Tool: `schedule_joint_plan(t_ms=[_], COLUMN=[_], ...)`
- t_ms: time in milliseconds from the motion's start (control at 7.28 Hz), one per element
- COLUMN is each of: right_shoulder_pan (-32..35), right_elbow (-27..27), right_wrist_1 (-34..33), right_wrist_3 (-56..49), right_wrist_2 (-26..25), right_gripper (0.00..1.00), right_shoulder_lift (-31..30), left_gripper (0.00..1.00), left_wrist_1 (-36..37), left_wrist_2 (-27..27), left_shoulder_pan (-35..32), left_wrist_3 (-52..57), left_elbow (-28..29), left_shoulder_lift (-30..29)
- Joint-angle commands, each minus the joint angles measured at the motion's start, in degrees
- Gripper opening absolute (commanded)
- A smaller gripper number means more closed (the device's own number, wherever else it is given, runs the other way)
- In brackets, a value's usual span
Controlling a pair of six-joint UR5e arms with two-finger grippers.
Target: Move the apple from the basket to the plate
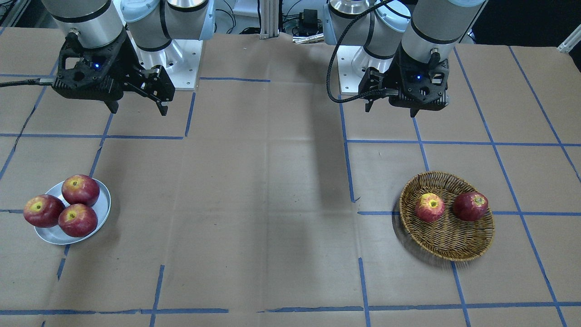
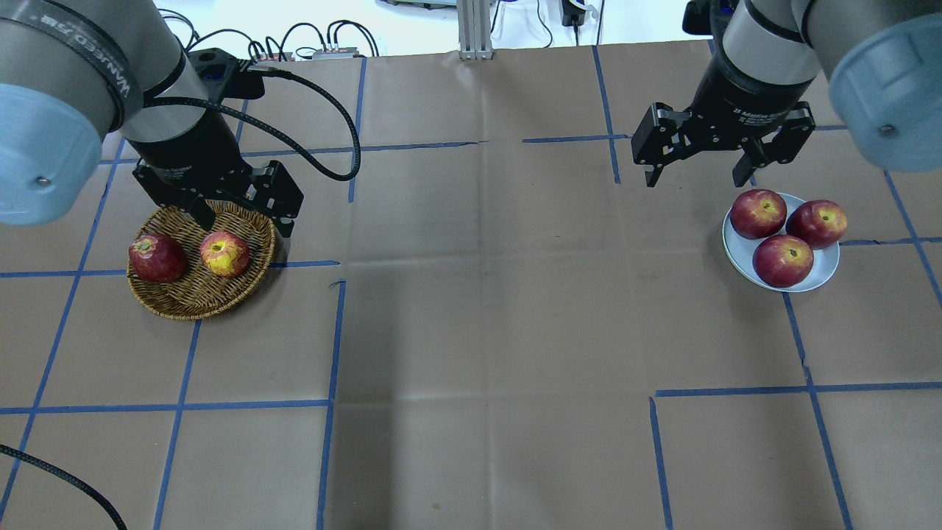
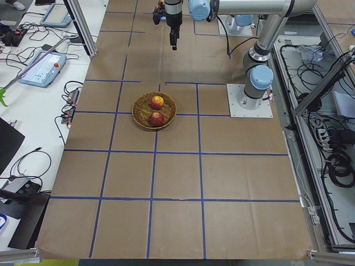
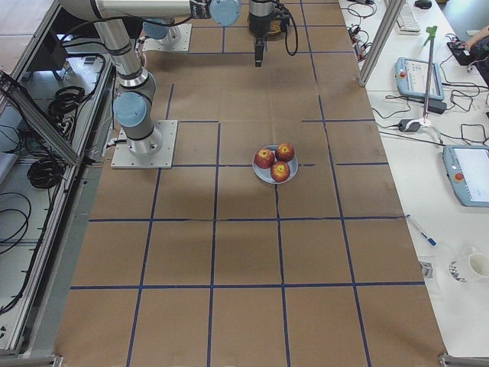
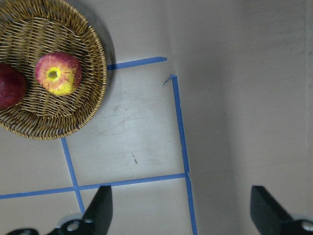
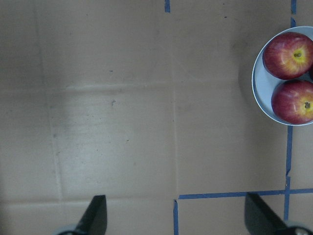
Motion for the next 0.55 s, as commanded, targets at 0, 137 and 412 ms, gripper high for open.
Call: schedule_joint_plan(t_ms=[0,137,412], right_shoulder_pan=[-0.04,0.04,-0.04], right_elbow=[0.00,0.00,0.00], right_wrist_1=[0.00,0.00,0.00], right_wrist_3=[0.00,0.00,0.00], right_wrist_2=[0.00,0.00,0.00], right_gripper=[1.00,1.00,1.00], right_shoulder_lift=[0.00,0.00,0.00], left_gripper=[0.99,0.99,0.99], left_wrist_1=[0.60,2.34,5.49], left_wrist_2=[-0.04,1.27,3.74], left_shoulder_pan=[0.00,-0.09,0.26], left_wrist_3=[-0.23,-0.06,0.81], left_elbow=[0.06,0.23,-1.60], left_shoulder_lift=[-0.44,0.95,-1.49])
